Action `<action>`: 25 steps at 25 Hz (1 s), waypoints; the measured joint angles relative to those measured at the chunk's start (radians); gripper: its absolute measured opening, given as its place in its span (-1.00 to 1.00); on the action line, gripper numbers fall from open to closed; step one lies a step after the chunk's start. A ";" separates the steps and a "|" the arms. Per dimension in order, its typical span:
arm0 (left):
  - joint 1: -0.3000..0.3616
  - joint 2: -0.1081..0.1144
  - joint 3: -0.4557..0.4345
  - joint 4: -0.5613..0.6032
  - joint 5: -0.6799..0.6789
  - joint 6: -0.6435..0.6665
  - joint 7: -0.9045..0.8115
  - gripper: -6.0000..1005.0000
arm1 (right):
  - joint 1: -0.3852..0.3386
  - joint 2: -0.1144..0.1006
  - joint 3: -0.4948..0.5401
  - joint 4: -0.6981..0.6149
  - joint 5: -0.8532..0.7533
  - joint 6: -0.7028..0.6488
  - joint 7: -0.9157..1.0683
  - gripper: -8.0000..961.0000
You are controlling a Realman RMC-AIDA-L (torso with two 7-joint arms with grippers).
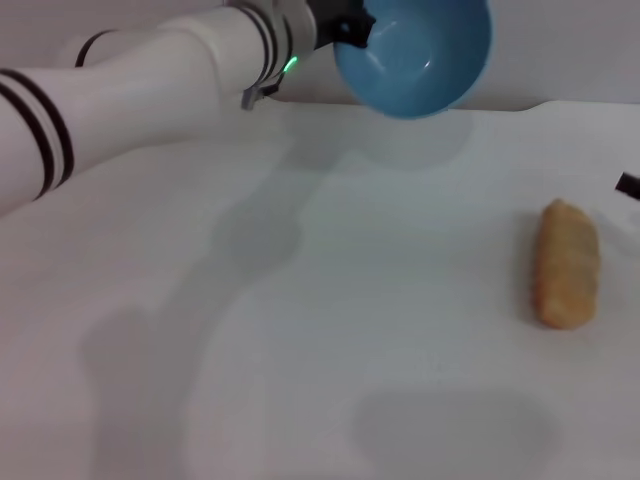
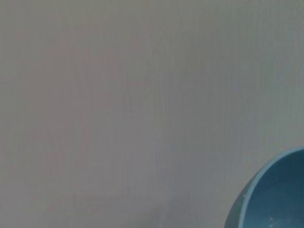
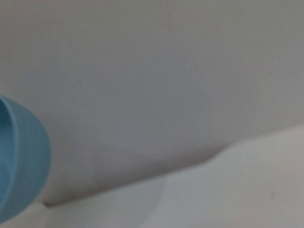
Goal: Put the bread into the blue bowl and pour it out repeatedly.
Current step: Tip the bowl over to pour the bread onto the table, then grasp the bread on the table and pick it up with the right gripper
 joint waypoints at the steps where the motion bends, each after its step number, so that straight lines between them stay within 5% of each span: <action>1: 0.004 0.000 -0.001 0.000 0.000 0.000 -0.001 -0.99 | 0.006 -0.002 0.003 -0.017 -0.052 -0.008 0.081 0.46; 16: 0.030 -0.006 -0.006 -0.014 -0.014 -0.006 -0.005 -0.99 | 0.111 -0.049 0.037 0.030 -0.376 -0.102 0.434 0.45; 25: 0.033 -0.008 0.002 -0.014 -0.018 -0.020 -0.006 -0.99 | 0.140 -0.045 0.037 0.072 -0.393 -0.086 0.437 0.44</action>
